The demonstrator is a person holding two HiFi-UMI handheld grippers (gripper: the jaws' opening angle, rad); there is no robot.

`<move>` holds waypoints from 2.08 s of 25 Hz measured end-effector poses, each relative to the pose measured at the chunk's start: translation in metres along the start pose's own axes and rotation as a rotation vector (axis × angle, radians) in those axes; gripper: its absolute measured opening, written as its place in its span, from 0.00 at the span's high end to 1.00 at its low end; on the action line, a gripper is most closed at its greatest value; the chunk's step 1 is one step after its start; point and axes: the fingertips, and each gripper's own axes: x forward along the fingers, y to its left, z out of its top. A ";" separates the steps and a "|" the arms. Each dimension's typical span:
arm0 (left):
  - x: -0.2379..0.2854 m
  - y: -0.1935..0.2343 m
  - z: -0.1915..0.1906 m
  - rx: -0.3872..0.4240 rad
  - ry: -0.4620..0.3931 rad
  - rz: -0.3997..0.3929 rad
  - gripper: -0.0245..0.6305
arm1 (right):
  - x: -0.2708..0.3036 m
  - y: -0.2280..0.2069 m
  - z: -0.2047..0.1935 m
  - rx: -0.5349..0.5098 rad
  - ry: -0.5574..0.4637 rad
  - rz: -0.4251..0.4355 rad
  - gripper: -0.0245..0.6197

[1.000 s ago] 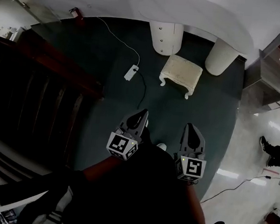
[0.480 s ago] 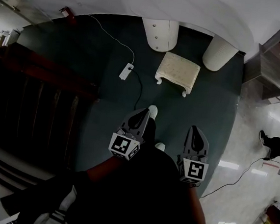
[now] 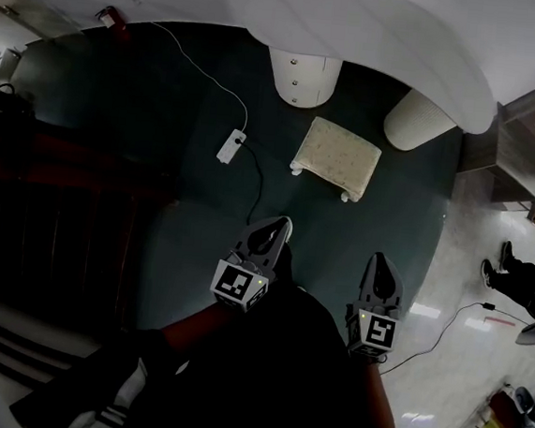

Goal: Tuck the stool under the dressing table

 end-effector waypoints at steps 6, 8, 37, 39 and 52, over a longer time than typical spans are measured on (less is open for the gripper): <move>0.057 0.059 0.022 0.007 -0.008 -0.037 0.94 | 0.080 0.007 0.025 0.025 0.013 -0.028 0.90; 0.075 0.076 0.029 0.010 -0.007 -0.044 0.94 | 0.101 0.009 0.033 0.042 0.019 -0.045 0.90; 0.238 0.146 -0.119 0.165 0.284 -0.079 0.94 | 0.268 -0.099 -0.145 0.196 0.191 0.070 0.90; 0.256 0.150 -0.138 0.160 0.317 -0.069 0.93 | 0.284 -0.116 -0.174 0.197 0.230 0.077 0.90; 0.325 0.214 -0.339 0.021 0.444 -0.036 0.93 | 0.364 -0.167 -0.385 0.208 0.390 -0.036 0.90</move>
